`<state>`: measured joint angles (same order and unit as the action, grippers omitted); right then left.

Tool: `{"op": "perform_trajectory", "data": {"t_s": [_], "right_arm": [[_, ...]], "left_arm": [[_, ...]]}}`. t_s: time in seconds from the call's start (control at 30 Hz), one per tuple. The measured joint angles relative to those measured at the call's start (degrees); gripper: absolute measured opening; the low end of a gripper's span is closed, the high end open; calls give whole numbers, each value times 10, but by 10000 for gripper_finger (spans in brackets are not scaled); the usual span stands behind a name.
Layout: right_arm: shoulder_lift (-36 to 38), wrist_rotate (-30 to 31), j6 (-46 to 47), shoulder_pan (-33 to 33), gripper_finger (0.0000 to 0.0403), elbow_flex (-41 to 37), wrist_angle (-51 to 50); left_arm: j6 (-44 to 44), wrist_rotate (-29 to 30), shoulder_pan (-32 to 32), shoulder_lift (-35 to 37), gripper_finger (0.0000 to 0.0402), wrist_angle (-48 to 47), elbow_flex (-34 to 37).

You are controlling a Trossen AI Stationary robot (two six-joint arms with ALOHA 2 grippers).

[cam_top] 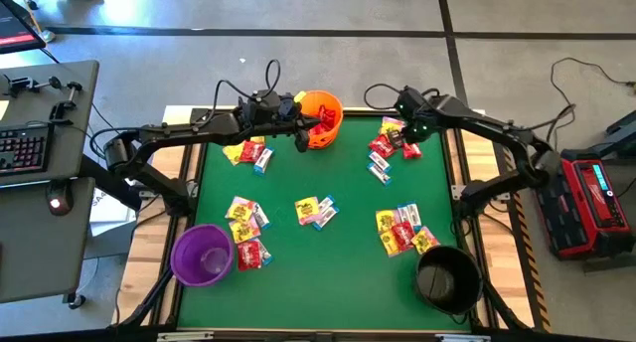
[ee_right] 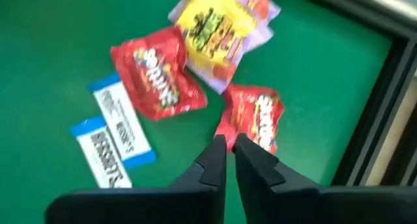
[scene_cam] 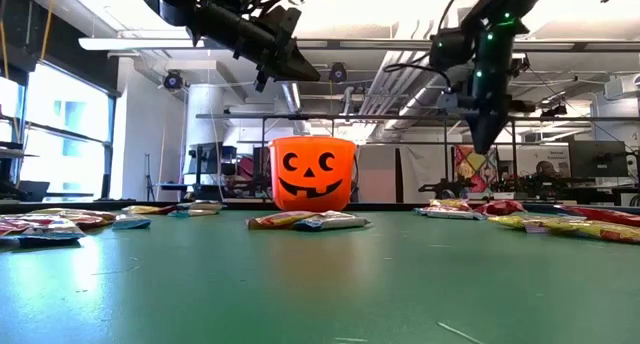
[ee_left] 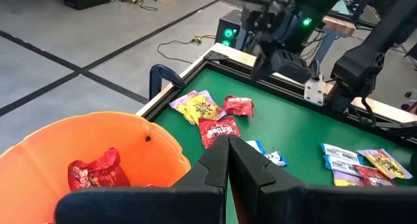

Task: Sort candy by brand, put in halloween buckets
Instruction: Put the red candy into the orange bucket

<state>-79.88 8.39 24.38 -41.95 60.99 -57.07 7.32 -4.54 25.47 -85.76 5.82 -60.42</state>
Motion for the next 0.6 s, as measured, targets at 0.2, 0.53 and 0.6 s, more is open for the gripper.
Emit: {"op": "perform_trajectory", "data": {"t_s": [0.2,0.53,0.6], "right_arm": [[-9,8,69,23,140,-1,-36],[37,-15,127,29,244,-164,154],[57,-9,133,32,245,-196,201]], "left_arm": [[-13,0,0,0,0,0,0],[-19,0,0,10,0,-5,0],[-18,0,0,14,0,-14,0]]}}
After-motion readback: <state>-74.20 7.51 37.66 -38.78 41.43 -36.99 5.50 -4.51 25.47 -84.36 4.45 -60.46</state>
